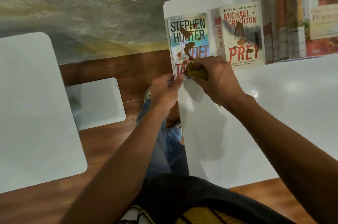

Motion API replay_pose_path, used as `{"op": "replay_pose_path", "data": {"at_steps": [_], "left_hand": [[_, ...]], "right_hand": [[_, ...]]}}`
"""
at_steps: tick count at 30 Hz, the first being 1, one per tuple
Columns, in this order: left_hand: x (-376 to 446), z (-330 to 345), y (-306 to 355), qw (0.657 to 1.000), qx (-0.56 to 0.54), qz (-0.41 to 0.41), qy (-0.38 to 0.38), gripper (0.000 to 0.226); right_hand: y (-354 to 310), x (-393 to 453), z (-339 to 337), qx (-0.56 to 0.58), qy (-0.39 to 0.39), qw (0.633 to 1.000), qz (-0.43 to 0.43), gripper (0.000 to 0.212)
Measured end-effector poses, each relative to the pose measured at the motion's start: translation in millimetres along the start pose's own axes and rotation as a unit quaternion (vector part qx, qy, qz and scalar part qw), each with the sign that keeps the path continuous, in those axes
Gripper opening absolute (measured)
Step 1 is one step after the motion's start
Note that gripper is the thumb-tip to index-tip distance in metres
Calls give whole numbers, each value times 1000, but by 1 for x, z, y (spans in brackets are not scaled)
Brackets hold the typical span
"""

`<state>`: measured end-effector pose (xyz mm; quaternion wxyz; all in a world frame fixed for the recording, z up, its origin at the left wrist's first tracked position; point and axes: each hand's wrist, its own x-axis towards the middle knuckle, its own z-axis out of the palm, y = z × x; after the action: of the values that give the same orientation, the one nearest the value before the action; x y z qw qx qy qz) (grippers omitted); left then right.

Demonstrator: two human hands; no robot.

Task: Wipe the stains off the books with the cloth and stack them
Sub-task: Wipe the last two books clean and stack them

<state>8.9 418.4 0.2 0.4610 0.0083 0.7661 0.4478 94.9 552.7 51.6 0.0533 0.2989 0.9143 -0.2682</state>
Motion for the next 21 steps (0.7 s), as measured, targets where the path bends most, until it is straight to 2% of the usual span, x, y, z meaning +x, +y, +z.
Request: {"op": "replay_pose_path", "data": {"at_steps": [4,7,9,12,16,19,21], "left_hand": [[-1,0,2,995,-73,-62,-9,31],[-3,0,0,988,-123,-89,-11,28],[-2,-2,1,987,-127,-97,-19,29],[1,-5,2,987,-123,-99,-25,30],[4,-7,2,989,-112,-89,-32,35],[6,-7,2,989,-105,-92,-40,34],[6,-8,1,988,-110,-95,-43,33]], "right_hand": [[4,8,-4,2,17,999,42,29],[-5,3,4,-41,-3,999,-2,26],[-7,5,3,-33,-4,999,1,26],[-6,17,2,-32,33,997,61,27],[-12,14,10,-72,1,997,8,24],[-7,24,7,-57,24,996,66,24],[-10,23,9,-68,23,996,49,23]]}}
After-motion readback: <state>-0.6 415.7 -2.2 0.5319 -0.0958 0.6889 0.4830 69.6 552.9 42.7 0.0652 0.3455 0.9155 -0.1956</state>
